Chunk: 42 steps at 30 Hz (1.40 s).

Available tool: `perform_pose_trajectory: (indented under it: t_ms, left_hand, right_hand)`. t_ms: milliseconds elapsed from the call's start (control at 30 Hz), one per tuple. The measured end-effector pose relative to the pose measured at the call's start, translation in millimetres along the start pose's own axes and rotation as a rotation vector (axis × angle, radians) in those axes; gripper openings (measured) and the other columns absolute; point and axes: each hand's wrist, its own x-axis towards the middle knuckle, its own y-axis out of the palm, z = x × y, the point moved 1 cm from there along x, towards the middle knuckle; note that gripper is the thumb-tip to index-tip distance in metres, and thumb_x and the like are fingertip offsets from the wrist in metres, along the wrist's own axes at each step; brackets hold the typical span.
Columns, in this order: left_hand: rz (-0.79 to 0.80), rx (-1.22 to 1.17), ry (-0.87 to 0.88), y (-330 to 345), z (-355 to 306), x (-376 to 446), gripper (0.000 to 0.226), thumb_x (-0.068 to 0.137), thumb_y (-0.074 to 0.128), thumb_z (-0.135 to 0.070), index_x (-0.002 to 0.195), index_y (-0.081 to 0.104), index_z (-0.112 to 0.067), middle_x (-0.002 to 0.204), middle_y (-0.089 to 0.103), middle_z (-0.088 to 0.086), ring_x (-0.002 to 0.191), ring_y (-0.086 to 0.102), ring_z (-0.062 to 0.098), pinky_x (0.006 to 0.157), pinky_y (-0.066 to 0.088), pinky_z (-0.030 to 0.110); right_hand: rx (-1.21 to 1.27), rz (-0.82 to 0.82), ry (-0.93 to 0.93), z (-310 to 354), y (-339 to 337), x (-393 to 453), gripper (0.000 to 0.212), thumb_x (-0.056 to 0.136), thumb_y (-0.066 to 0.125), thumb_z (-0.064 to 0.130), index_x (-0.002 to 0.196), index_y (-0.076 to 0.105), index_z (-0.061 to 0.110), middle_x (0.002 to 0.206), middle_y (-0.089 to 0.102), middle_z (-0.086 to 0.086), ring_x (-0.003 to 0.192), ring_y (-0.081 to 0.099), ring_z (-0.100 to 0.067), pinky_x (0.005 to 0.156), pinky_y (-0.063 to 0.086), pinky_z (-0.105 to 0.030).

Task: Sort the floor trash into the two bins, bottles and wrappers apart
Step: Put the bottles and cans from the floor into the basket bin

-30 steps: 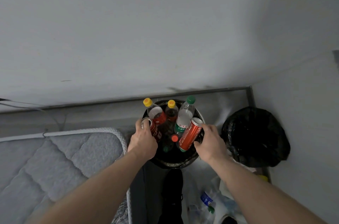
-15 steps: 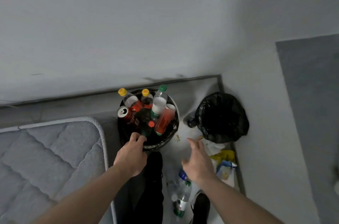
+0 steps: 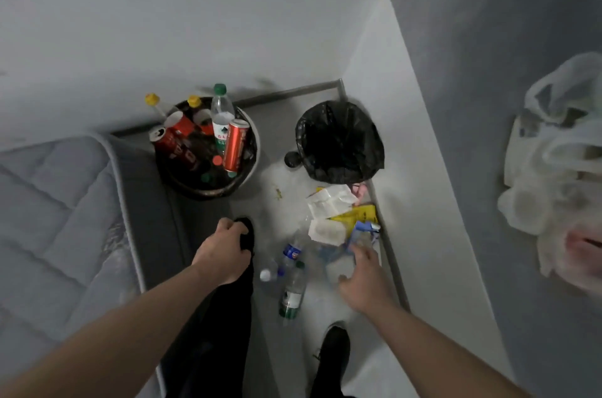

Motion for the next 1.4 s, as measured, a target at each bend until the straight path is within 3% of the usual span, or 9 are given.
perform_pose_trajectory:
  t_ms: [133, 433, 600, 867, 1067, 1233, 1333, 1400]
  left_hand:
    - [-0.029, -0.054, -0.070, 59.2, -22.3, -50.9, 0.044, 0.089, 0.060, -0.033, 0.131, 0.054, -0.022, 0.139, 0.037, 0.002, 0.105, 0.063, 0.034, 0.093, 0.051, 0.040]
    - [0.032, 0.017, -0.135, 155.2, -41.1, -120.7, 0.045, 0.088, 0.057, -0.028, 0.132, 0.050, -0.022, 0.142, 0.030, 0.003, 0.105, 0.063, 0.037, 0.094, 0.050, 0.041]
    - [-0.048, 0.058, -0.111, 179.2, -19.7, -88.7, 0.059, 0.086, 0.061, -0.027, 0.141, 0.041, -0.024, 0.144, 0.022, 0.001, 0.103, 0.063, 0.038, 0.090, 0.052, 0.043]
    - [-0.169, 0.051, 0.011, 244.8, 30.1, 1.6, 0.066, 0.086, 0.062, -0.030, 0.142, 0.029, -0.038, 0.150, 0.014, -0.002, 0.091, 0.063, 0.037, 0.080, 0.057, 0.044]
    - [-0.285, 0.083, 0.092, 300.2, 69.7, 47.1, 0.032, 0.099, 0.048, -0.037, 0.130, 0.040, -0.040, 0.141, 0.024, -0.004, 0.082, 0.064, 0.033, 0.073, 0.057, 0.043]
    - [-0.412, 0.013, 0.229, 327.2, 103.0, 57.9, 0.017, 0.097, 0.057, -0.024, 0.114, 0.055, -0.027, 0.140, 0.030, -0.005, 0.086, 0.066, 0.031, 0.071, 0.058, 0.042]
    - [-0.457, -0.054, 0.269, 332.0, 112.7, 56.3, 0.015, 0.094, 0.061, -0.019, 0.105, 0.056, -0.028, 0.133, 0.035, -0.006, 0.076, 0.064, 0.028, 0.064, 0.055, 0.038]
    - [-0.449, -0.053, 0.282, 332.8, 113.4, 46.7, 0.014, 0.093, 0.063, -0.019, 0.100, 0.056, -0.028, 0.126, 0.037, -0.008, 0.070, 0.062, 0.026, 0.061, 0.053, 0.036]
  right_hand:
    - [0.097, 0.013, 0.007, -73.1, 23.4, -37.8, 0.071, 0.077, 0.071, 0.029, 0.143, 0.046, 0.025, 0.136, 0.044, -0.004, 0.120, 0.057, -0.026, 0.098, 0.049, -0.035]
    - [-0.012, 0.128, 0.078, -175.9, 60.4, -98.9, 0.071, 0.088, 0.064, 0.029, 0.151, 0.034, 0.023, 0.150, 0.036, -0.002, 0.134, 0.047, -0.023, 0.107, 0.042, -0.032]
    - [0.051, 0.153, 0.071, -172.9, 110.7, -75.4, 0.067, 0.089, 0.061, 0.026, 0.151, 0.034, 0.026, 0.149, 0.034, 0.000, 0.120, 0.058, -0.026, 0.098, 0.049, -0.035]
    - [0.101, 0.145, 0.008, -145.4, 235.3, 24.7, 0.072, 0.089, 0.064, 0.037, 0.152, 0.031, 0.025, 0.147, 0.039, -0.004, 0.124, 0.055, -0.030, 0.101, 0.046, -0.037]
    - [0.263, 0.067, 0.001, -111.7, 334.3, 118.7, 0.077, 0.086, 0.072, 0.042, 0.147, 0.031, 0.019, 0.139, 0.046, -0.009, 0.123, 0.055, -0.032, 0.102, 0.046, -0.039]
    - [0.341, 0.002, 0.044, -107.7, 389.6, 163.1, 0.077, 0.081, 0.079, 0.037, 0.140, 0.036, 0.013, 0.136, 0.050, -0.009, 0.123, 0.055, -0.030, 0.099, 0.046, -0.037]
    - [0.334, -0.024, 0.050, -113.8, 403.9, 167.5, 0.071, 0.078, 0.081, 0.031, 0.133, 0.040, 0.012, 0.132, 0.051, -0.009, 0.119, 0.055, -0.029, 0.097, 0.046, -0.035]
    - [0.353, 0.001, 0.062, -124.3, 400.4, 153.3, 0.065, 0.078, 0.081, 0.028, 0.128, 0.042, 0.012, 0.124, 0.052, -0.005, 0.111, 0.057, -0.026, 0.087, 0.046, -0.026]
